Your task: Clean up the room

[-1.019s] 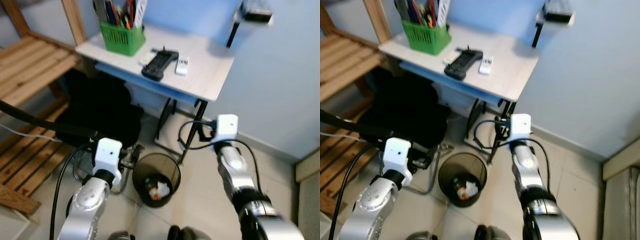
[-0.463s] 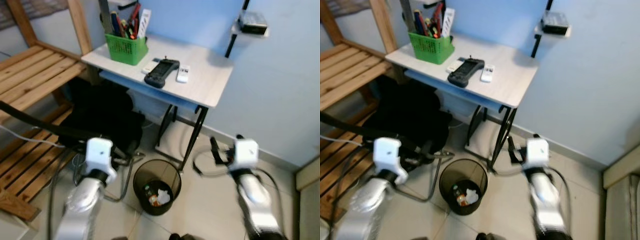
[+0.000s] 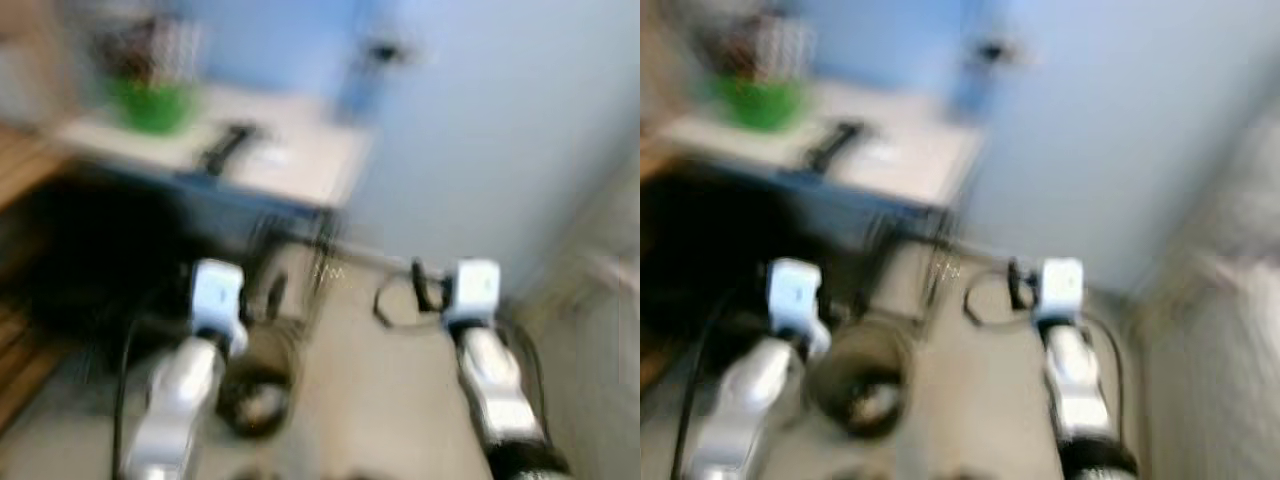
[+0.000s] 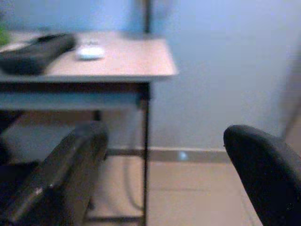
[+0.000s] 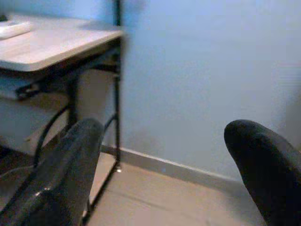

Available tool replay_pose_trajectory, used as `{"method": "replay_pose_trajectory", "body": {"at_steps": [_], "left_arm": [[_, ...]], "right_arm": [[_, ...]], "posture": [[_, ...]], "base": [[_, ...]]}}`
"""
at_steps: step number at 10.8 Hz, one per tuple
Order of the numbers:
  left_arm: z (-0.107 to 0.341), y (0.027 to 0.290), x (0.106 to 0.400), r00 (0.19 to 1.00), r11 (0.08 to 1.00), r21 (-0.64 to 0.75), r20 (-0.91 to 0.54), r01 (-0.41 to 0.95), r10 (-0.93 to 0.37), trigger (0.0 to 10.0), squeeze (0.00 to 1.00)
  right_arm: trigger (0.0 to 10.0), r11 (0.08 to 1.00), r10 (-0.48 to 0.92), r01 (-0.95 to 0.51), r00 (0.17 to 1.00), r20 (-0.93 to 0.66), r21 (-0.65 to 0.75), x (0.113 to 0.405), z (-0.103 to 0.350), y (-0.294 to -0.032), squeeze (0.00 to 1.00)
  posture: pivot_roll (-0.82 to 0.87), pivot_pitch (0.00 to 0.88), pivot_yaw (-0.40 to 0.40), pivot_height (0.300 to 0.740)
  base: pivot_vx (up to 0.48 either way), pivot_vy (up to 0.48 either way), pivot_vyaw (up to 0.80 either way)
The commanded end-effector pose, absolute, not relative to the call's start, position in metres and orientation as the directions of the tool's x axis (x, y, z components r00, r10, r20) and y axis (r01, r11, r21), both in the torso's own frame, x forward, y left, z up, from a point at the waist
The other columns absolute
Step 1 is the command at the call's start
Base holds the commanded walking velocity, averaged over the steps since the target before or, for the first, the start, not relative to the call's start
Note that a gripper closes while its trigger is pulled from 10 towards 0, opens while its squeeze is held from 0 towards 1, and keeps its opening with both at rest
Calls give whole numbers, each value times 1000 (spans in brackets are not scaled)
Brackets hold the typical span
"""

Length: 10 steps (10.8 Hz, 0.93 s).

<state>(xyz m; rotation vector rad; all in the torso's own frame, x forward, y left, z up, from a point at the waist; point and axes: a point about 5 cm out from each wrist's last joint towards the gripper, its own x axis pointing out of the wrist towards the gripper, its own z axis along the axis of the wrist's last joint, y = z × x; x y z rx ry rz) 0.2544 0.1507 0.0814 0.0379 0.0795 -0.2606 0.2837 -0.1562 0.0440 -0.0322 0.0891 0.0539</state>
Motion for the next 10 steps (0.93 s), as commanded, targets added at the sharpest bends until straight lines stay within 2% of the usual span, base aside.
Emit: {"method": "replay_pose_trajectory", "body": {"at_steps": [1,4,8,10], "left_arm": [[85,145,258,963,964,9,-56,264,-263,10000,0],[76,159,270,972,978,18,-115,208,-205,10000,0],[76,151,272,960,964,7,-95,264,-263,10000,0],[77,152,264,957,959,-13,-65,284,-284,10000,0]], "right_arm": [[10000,998,43,-47,995,-91,-45,286,45,-161,0],[10000,999,44,-46,995,-85,-20,294,50,-158,0],[10000,998,64,-62,992,-106,23,295,47,-150,0],[10000,998,55,-52,992,-111,29,286,41,-152,0]], "posture": [[34,0,7,740],[13,0,2,740],[17,0,-3,740],[21,0,1,740]], "base": [[0,0,-738],[0,0,-738],[0,0,-747],[0,480,-750]]}}
